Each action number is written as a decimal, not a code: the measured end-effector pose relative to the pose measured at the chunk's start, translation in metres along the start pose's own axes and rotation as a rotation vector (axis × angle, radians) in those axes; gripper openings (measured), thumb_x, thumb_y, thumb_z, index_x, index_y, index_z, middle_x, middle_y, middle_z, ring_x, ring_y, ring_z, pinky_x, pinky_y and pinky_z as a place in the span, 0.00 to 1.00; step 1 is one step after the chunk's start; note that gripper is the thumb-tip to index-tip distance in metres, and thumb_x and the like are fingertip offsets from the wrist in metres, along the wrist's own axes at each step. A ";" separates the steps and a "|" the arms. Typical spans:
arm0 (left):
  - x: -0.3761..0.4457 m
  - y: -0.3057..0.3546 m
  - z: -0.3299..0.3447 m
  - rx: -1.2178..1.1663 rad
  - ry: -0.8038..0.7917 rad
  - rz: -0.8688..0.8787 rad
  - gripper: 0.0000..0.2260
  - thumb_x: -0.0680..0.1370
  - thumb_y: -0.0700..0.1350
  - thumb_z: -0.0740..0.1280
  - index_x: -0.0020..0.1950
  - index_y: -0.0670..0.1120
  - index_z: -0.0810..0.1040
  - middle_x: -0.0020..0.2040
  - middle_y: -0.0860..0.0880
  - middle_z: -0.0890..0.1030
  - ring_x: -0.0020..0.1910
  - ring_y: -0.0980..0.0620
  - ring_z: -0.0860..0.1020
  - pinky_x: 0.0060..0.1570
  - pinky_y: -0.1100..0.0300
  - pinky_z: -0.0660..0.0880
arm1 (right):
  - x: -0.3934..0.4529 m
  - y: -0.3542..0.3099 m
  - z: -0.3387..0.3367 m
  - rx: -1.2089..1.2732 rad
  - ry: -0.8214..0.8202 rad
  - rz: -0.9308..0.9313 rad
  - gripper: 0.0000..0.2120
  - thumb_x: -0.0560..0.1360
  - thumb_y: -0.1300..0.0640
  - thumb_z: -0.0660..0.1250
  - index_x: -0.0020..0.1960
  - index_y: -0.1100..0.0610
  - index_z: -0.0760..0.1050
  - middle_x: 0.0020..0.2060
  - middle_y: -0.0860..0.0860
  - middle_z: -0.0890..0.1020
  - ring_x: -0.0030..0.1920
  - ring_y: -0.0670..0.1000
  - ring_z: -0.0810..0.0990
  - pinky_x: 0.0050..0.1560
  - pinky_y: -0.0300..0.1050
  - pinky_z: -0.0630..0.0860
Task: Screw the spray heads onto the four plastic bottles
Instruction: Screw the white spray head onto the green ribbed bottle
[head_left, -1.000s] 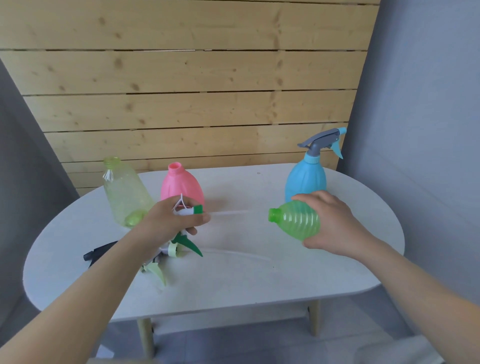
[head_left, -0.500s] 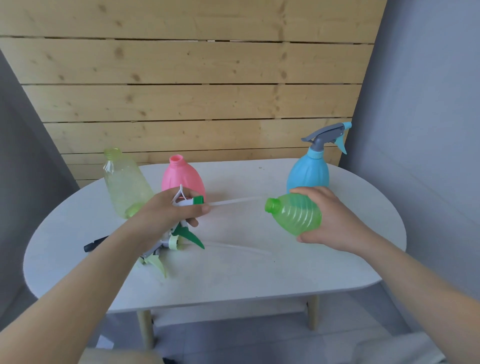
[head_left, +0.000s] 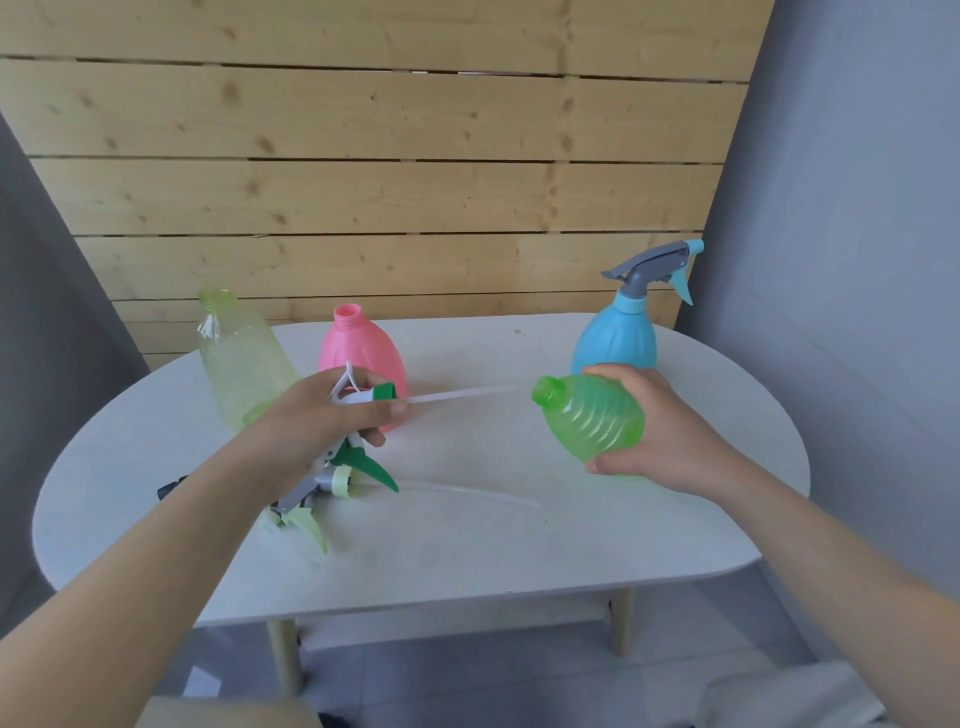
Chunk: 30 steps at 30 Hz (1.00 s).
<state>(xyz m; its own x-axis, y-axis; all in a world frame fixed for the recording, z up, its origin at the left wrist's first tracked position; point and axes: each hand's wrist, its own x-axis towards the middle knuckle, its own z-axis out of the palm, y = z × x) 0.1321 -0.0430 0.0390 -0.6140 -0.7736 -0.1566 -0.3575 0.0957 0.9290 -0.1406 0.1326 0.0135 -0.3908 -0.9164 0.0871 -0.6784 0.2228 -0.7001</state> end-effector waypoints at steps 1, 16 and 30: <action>0.000 0.001 0.001 0.012 0.003 0.001 0.14 0.64 0.54 0.77 0.44 0.50 0.78 0.28 0.52 0.80 0.29 0.56 0.75 0.28 0.65 0.68 | 0.000 -0.001 0.001 -0.009 -0.002 -0.013 0.40 0.57 0.57 0.79 0.61 0.36 0.62 0.59 0.44 0.65 0.59 0.45 0.66 0.48 0.28 0.63; 0.003 0.007 0.049 0.035 -0.070 0.032 0.14 0.66 0.48 0.77 0.47 0.48 0.77 0.29 0.54 0.82 0.27 0.61 0.79 0.24 0.71 0.68 | -0.003 -0.022 0.020 -0.212 -0.072 -0.154 0.43 0.61 0.55 0.76 0.70 0.41 0.61 0.63 0.44 0.66 0.64 0.47 0.65 0.64 0.43 0.64; 0.012 0.009 0.068 0.088 -0.055 0.126 0.10 0.67 0.46 0.77 0.45 0.53 0.80 0.42 0.55 0.78 0.33 0.59 0.74 0.30 0.70 0.68 | 0.006 -0.026 0.017 -0.309 -0.147 -0.192 0.48 0.61 0.50 0.76 0.73 0.42 0.55 0.67 0.45 0.67 0.67 0.48 0.64 0.63 0.40 0.62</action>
<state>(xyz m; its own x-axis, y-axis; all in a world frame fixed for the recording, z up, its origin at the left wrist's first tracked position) 0.0737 -0.0094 0.0224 -0.6943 -0.7171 -0.0613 -0.3341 0.2457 0.9099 -0.1144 0.1156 0.0204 -0.1604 -0.9840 0.0775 -0.8946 0.1118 -0.4326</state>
